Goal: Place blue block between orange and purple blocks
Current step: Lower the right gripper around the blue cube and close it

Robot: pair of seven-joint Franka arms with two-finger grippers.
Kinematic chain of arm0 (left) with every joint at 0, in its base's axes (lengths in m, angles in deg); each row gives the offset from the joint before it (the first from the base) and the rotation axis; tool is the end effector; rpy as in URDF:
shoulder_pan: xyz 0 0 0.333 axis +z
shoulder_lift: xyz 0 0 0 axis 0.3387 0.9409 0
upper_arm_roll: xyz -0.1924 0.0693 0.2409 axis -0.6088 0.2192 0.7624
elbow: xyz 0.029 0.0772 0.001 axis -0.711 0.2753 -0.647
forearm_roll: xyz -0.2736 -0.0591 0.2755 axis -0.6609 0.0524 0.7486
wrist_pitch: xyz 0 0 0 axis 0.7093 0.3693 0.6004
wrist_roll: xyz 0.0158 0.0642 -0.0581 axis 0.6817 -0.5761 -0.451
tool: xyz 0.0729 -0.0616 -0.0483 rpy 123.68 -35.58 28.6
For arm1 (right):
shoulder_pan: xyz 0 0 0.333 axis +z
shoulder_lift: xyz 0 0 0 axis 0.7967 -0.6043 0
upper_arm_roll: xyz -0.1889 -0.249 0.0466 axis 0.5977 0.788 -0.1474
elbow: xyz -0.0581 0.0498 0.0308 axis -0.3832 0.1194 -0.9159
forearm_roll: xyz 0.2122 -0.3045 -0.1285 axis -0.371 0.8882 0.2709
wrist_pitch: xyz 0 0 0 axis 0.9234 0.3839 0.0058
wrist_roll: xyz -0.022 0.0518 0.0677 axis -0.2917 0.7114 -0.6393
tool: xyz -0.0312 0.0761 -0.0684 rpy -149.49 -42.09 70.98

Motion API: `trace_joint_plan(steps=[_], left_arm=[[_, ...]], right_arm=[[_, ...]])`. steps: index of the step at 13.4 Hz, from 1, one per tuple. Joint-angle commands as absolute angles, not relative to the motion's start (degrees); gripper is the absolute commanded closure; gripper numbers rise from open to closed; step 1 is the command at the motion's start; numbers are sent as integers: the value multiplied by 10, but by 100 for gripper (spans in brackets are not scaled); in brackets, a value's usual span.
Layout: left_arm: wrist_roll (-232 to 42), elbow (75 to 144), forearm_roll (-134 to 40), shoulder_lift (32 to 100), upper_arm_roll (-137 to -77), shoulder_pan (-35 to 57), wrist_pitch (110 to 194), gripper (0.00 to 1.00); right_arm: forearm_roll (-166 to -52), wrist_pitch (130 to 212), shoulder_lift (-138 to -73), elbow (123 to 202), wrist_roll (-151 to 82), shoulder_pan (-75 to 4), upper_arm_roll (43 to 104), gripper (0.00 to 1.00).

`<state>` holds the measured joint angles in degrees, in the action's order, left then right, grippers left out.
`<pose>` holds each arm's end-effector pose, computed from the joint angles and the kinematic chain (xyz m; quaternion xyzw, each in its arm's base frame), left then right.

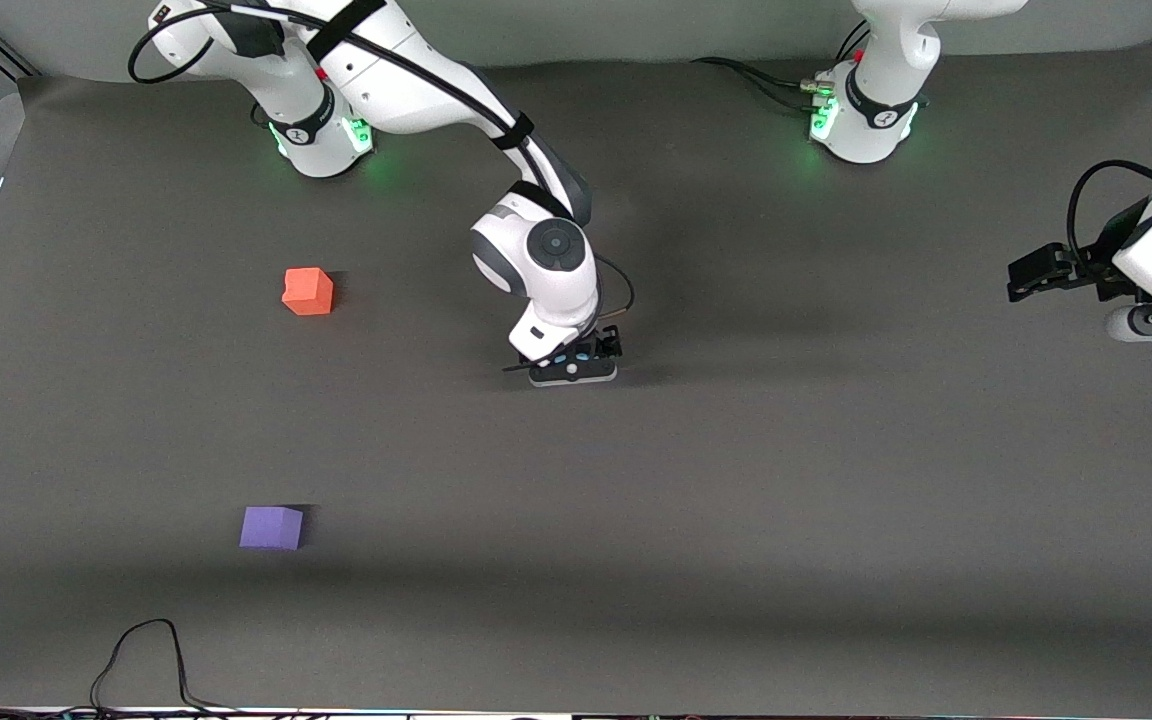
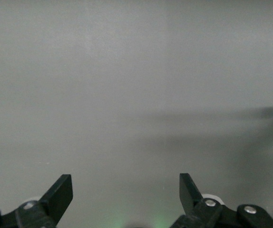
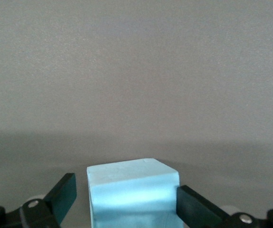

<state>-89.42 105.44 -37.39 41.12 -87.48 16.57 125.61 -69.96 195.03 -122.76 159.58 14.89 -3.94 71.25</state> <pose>0.5542 -0.0164 0.5735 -0.9988 0.0066 0.0492 0.0041 0.4783 0.4925 0.1908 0.9989 0.0264 0.0385 0.0038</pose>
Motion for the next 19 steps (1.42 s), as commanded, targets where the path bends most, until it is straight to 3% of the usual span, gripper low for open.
trace_joint_plan(steps=[1,2,3,4,13,15,19], left_arm=[[-887,1052,-374,404,-865,154,1244,0],[-887,1052,-374,403,-865,155,1244,0],[-887,1052,-374,403,-865,154,1244,0],[-887,1052,-375,403,-865,154,1244,0],[-887,1052,-375,404,-905,188,1245,0],[-887,1052,-375,404,-905,188,1245,0],[-886,1053,-375,407,-905,189,1247,0]], right_arm=[[-684,1953,-1225,1605,146,-37,717,41],[-683,1953,-1224,1605,145,-37,717,58],[-683,1953,-1222,1606,145,-38,716,69],[-683,1952,-1220,1605,145,-38,717,74],[-684,1898,-1174,1604,129,-41,723,82],[-688,1898,-1172,1604,140,-40,724,0],[-688,1898,-1172,1608,140,-40,726,0]])
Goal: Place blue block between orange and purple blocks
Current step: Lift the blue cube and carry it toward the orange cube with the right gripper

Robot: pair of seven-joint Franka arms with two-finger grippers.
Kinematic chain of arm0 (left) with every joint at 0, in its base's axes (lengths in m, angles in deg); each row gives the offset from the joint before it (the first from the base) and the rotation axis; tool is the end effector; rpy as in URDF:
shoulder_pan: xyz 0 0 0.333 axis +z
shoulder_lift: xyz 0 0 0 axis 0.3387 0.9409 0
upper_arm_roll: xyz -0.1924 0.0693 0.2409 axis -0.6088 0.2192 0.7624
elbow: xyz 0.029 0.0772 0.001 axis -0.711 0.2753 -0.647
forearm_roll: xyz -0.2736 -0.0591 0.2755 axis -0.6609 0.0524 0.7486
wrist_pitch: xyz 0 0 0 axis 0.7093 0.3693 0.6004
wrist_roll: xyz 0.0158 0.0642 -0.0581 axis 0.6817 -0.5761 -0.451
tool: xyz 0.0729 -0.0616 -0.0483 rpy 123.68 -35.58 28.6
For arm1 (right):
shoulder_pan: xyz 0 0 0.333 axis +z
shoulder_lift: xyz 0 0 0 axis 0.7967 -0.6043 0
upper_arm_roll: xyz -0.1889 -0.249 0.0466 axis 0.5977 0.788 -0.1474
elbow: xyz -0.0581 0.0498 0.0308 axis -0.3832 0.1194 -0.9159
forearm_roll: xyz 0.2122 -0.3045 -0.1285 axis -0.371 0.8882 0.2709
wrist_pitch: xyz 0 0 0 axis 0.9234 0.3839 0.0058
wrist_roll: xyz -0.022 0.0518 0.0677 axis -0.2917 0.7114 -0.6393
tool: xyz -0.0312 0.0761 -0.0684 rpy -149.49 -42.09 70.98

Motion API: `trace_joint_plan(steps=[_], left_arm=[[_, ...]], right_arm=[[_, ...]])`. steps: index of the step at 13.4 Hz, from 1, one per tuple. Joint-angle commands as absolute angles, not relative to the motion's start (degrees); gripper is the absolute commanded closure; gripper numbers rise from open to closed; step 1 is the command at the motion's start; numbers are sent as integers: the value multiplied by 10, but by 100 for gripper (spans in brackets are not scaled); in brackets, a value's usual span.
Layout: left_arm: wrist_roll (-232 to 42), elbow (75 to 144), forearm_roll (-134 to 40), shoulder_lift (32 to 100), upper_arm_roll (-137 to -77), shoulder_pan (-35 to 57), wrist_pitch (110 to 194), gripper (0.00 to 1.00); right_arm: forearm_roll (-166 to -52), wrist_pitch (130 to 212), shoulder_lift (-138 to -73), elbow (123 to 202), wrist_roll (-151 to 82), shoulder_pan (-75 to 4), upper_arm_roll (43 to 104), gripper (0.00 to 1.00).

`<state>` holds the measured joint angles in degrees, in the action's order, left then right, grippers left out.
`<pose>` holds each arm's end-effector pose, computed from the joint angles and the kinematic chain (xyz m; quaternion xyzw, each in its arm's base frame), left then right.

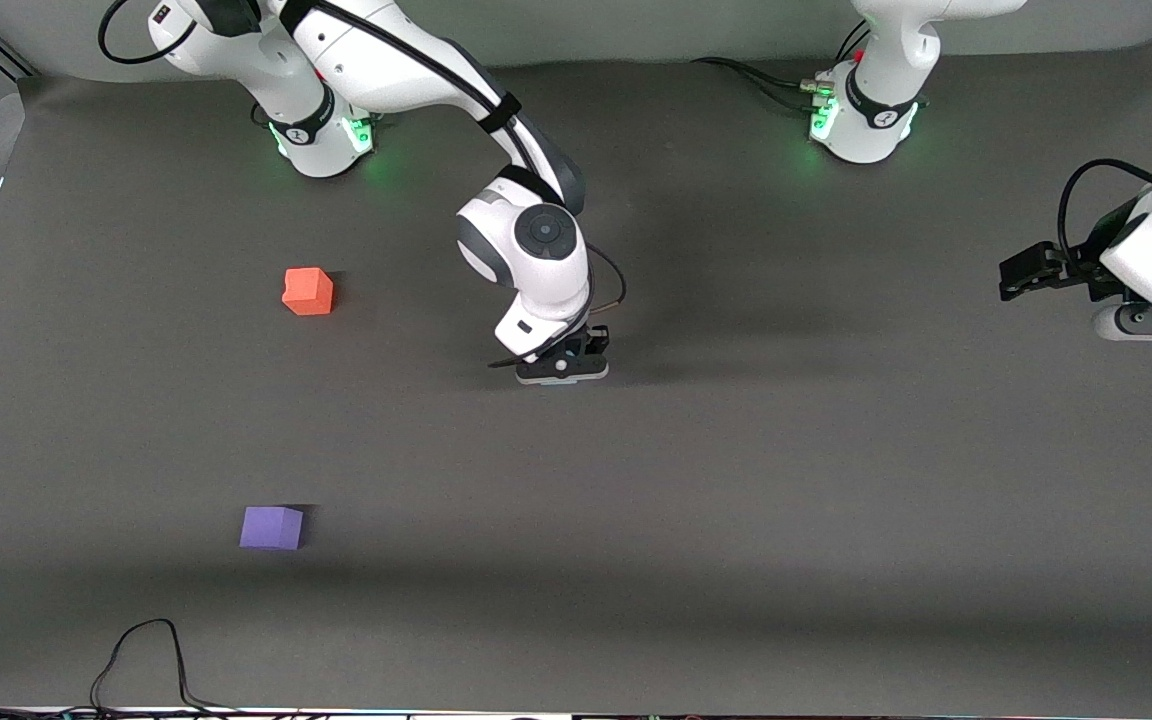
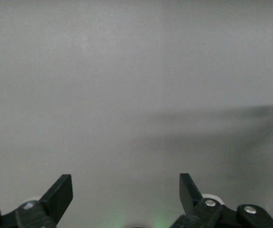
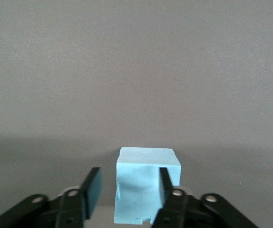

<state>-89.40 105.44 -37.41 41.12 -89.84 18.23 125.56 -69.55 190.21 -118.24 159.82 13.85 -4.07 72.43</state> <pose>0.5539 -0.0231 0.5734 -0.9987 0.0129 0.0497 0.0039 0.4883 0.4819 0.2359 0.9987 0.0261 0.0406 0.0133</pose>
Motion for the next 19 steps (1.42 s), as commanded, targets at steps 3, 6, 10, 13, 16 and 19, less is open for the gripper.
trace_joint_plan(steps=[3,6,10,13,16,19], left_arm=[[-887,1052,-375,410,-905,189,1248,0],[-887,1052,-375,412,-904,188,1251,0],[-887,1052,-375,412,-904,188,1251,0],[-887,1052,-374,414,-904,188,1250,0],[-886,1048,-374,417,-904,187,1254,0],[-887,1048,-374,417,-904,187,1255,0]], right_arm=[[-688,1902,-1169,1620,138,-41,727,0],[-688,1933,-1166,1652,135,-40,733,0],[-688,1985,-1168,1683,134,-40,733,0],[-688,1993,-1169,1683,131,-40,733,57],[-688,1986,-1162,1683,128,-40,734,70],[-690,1951,-1106,1707,74,-54,755,70]])
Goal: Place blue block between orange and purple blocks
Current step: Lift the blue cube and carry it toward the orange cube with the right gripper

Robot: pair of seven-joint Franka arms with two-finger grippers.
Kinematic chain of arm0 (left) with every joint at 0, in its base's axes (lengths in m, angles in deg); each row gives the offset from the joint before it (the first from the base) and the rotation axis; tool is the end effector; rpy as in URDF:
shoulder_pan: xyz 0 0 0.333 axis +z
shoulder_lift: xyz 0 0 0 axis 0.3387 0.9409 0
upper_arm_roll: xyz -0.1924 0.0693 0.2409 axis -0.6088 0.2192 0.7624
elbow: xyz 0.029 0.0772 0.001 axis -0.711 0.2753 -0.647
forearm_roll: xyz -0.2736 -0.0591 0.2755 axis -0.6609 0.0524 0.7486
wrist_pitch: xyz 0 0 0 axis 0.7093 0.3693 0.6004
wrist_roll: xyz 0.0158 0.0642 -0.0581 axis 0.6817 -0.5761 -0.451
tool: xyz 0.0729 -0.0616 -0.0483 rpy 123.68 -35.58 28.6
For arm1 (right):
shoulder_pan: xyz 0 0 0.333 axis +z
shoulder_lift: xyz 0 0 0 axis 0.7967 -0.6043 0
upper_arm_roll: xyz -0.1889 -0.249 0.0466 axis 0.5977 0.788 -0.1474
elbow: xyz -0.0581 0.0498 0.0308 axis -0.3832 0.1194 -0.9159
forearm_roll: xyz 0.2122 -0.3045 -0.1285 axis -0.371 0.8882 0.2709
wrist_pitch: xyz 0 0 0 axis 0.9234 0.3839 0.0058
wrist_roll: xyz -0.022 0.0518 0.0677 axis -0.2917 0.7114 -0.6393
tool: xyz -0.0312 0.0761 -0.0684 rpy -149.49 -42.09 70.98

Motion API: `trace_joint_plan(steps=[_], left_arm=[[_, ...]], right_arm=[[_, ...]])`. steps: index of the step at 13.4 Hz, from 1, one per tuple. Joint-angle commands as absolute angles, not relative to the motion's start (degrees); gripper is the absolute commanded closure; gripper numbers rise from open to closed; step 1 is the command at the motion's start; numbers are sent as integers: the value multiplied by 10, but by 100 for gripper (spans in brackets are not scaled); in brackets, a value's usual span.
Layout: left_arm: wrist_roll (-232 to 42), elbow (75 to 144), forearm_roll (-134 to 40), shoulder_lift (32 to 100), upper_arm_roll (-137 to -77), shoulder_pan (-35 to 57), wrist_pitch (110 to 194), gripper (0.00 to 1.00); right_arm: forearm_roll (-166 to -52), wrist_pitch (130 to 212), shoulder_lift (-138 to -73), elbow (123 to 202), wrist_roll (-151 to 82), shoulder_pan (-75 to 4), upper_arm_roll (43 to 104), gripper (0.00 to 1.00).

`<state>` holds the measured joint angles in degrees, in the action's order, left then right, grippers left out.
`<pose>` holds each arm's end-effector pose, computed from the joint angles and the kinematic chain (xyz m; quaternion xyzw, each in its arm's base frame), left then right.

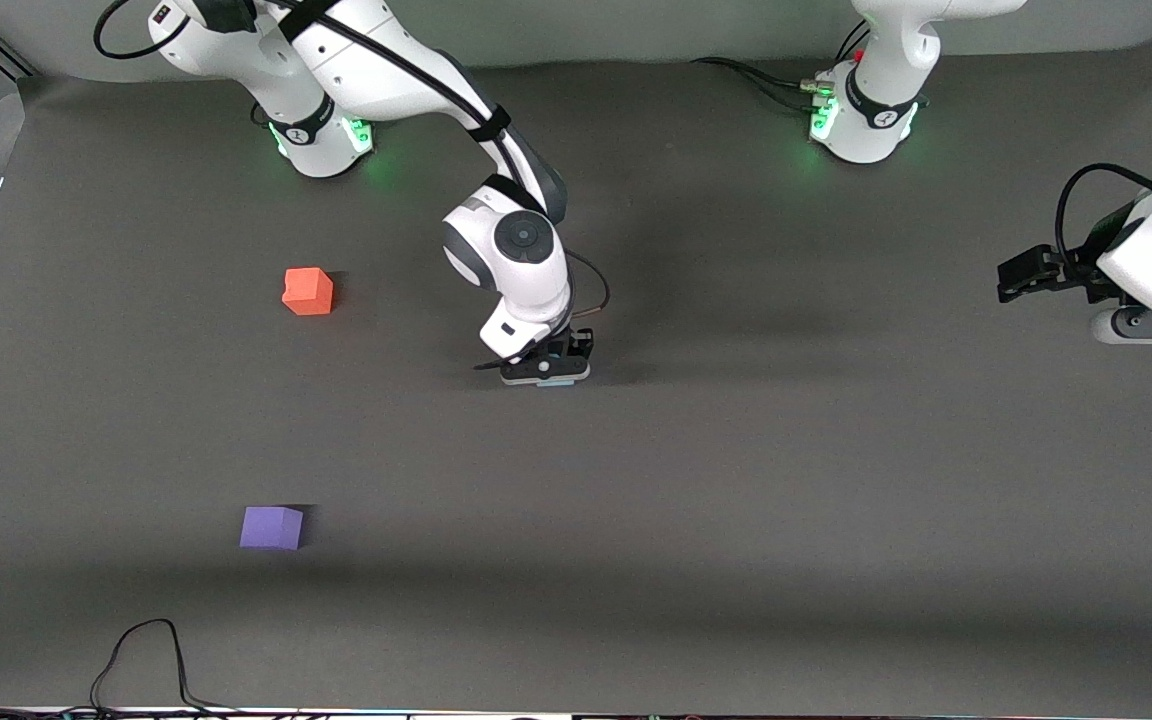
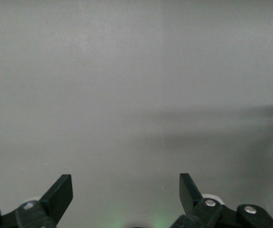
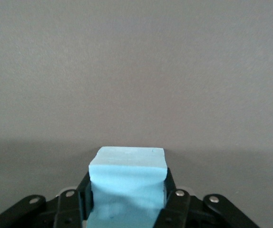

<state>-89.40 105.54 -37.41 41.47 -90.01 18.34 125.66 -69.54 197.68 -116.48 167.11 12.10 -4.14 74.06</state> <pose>0.5554 -0.0237 0.5693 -0.9985 0.0134 0.0527 0.0039 0.4850 0.4515 0.2160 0.9979 0.0306 0.0568 0.0067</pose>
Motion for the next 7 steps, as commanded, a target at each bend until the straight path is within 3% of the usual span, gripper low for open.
trace_joint_plan(steps=[1,5,7], left_arm=[[-886,1048,-374,420,-904,188,1255,0],[-886,1039,-374,421,-904,187,1254,0],[-886,1039,-374,421,-904,187,1254,0]], right_arm=[[-693,1934,-1076,1726,38,-74,758,70],[-714,1915,-946,1834,-102,-201,760,70],[-724,1902,-912,1871,-157,-248,775,70]])
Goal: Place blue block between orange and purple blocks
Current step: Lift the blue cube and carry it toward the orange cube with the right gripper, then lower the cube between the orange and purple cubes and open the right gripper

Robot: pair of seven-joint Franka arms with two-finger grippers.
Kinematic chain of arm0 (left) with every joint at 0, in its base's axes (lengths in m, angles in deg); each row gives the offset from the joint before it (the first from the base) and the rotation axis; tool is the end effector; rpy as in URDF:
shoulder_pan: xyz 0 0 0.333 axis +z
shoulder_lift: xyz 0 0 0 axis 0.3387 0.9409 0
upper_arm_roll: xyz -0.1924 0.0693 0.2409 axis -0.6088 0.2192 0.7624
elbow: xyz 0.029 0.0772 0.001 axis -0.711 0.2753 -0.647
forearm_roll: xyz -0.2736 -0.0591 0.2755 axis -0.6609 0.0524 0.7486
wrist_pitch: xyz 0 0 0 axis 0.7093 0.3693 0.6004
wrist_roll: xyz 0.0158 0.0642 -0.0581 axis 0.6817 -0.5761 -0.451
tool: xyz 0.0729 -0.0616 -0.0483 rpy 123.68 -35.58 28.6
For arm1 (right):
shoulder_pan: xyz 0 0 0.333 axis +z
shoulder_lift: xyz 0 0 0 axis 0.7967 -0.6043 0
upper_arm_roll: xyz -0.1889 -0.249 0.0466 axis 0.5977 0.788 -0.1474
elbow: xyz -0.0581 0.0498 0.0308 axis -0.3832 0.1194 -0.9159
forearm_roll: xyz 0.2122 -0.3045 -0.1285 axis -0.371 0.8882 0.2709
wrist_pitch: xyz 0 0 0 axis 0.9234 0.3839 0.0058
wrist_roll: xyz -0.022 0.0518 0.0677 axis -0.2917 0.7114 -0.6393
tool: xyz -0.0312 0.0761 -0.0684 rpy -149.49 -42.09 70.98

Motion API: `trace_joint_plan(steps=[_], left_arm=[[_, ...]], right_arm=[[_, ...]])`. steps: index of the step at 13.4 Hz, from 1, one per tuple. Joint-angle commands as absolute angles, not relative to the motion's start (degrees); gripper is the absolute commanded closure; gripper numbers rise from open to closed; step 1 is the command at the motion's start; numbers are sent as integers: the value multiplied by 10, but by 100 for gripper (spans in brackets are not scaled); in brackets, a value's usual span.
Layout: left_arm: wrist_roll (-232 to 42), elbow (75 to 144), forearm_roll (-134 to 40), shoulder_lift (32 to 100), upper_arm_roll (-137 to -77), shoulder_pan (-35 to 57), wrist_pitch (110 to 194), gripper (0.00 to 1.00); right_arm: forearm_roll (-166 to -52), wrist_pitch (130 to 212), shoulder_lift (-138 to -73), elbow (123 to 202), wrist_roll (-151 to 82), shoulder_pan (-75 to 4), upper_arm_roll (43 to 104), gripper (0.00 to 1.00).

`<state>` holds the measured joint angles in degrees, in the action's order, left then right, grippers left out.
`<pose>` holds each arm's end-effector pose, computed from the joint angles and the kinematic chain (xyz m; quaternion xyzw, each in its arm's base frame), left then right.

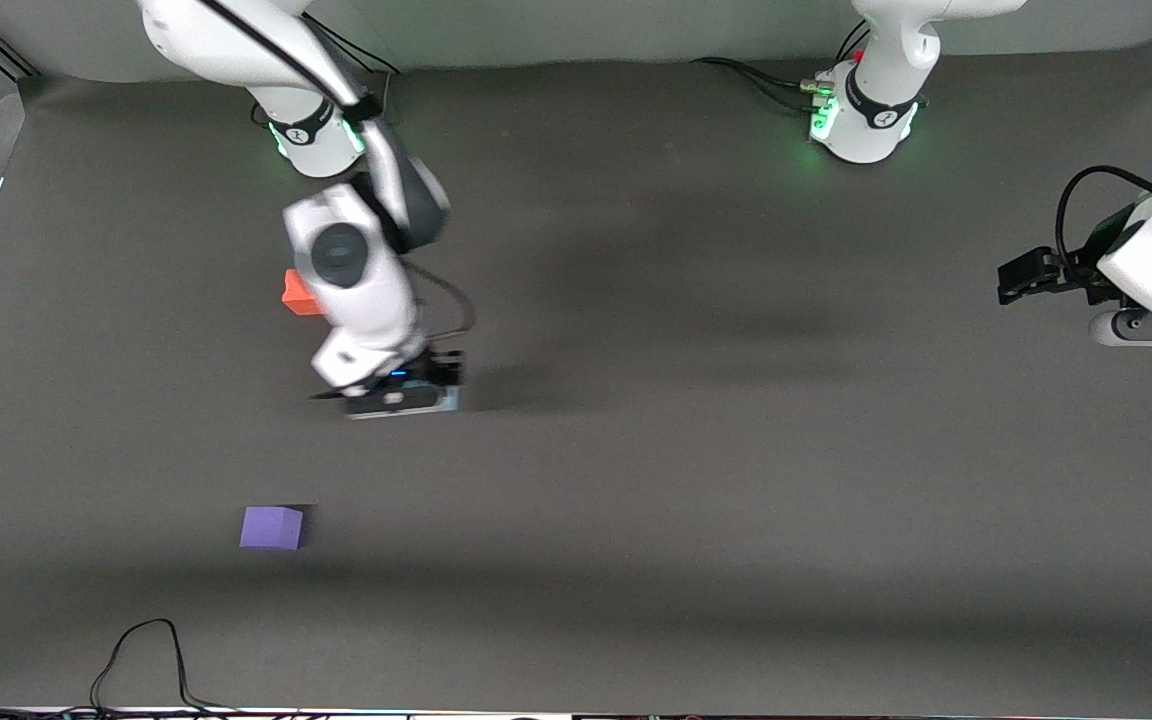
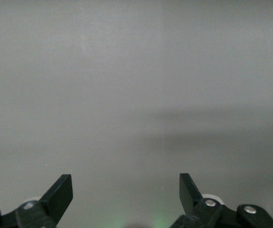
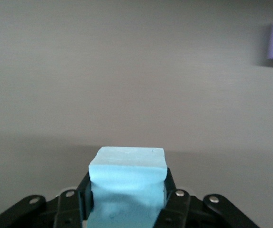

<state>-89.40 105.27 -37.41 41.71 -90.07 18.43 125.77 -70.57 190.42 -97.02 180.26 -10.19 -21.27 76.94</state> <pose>0.5570 -0.0234 0.5693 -0.9986 0.0132 0.0515 0.0038 0.5529 0.2312 0.3214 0.9985 0.0353 0.0378 0.0161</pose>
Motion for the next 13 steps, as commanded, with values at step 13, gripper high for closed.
trace_joint_plan(steps=[13], left_arm=[[-887,1038,-371,425,-904,187,1255,0]], right_arm=[[-863,2018,-1050,1911,-395,-255,909,63]])
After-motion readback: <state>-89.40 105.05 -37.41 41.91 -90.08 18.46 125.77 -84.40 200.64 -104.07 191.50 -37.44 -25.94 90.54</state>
